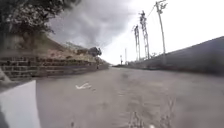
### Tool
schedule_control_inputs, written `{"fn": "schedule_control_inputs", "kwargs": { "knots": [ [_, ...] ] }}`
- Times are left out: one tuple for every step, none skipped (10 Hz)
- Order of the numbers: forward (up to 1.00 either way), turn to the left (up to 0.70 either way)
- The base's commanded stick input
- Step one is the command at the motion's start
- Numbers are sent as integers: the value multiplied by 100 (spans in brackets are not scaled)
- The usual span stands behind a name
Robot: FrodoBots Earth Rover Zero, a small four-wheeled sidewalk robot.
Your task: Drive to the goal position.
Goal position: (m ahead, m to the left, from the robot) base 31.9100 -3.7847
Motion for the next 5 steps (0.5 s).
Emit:
{"fn": "schedule_control_inputs", "kwargs": {
  "knots": [
    [85,0],
    [85,0],
    [85,0],
    [85,0],
    [85,0]
  ]
}}
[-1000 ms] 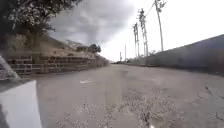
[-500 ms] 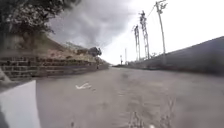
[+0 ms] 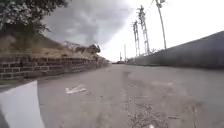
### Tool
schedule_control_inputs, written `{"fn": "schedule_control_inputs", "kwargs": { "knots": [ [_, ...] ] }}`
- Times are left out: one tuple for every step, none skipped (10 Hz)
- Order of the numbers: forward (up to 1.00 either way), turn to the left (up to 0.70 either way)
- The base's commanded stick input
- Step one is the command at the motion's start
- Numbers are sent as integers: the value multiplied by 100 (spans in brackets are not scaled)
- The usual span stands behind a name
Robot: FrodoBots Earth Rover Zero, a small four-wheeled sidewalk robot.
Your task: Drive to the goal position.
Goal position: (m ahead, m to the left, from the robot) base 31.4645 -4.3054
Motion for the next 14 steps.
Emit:
{"fn": "schedule_control_inputs", "kwargs": {
  "knots": [
    [85,0],
    [85,0],
    [85,0],
    [85,0],
    [85,0],
    [85,0],
    [85,0],
    [85,0],
    [85,0],
    [85,0],
    [85,0],
    [85,0],
    [85,0],
    [85,0]
  ]
}}
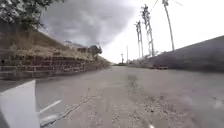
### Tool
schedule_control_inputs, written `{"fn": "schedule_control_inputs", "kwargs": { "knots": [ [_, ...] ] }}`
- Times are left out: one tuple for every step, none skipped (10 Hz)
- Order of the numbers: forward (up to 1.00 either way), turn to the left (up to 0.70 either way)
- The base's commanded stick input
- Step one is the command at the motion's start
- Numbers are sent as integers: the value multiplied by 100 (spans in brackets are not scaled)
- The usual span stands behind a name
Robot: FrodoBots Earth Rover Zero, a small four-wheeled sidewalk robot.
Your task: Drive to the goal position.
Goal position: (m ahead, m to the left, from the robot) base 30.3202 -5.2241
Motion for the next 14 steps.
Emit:
{"fn": "schedule_control_inputs", "kwargs": {
  "knots": [
    [85,0],
    [85,0],
    [85,0],
    [85,0],
    [85,0],
    [85,0],
    [85,0],
    [85,0],
    [85,0],
    [85,0],
    [85,0],
    [85,0],
    [85,0],
    [85,0]
  ]
}}
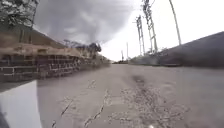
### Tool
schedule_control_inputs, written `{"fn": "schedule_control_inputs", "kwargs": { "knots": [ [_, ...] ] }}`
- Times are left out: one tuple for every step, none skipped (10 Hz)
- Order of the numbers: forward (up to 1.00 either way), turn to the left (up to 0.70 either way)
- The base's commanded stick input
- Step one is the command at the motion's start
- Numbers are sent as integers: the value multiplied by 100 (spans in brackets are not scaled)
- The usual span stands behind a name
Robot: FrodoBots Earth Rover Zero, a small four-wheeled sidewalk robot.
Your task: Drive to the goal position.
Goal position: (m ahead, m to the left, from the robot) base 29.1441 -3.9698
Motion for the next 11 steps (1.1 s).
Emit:
{"fn": "schedule_control_inputs", "kwargs": {
  "knots": [
    [85,0],
    [85,0],
    [85,0],
    [85,0],
    [85,0],
    [85,0],
    [85,0],
    [85,0],
    [85,0],
    [85,0],
    [85,0]
  ]
}}
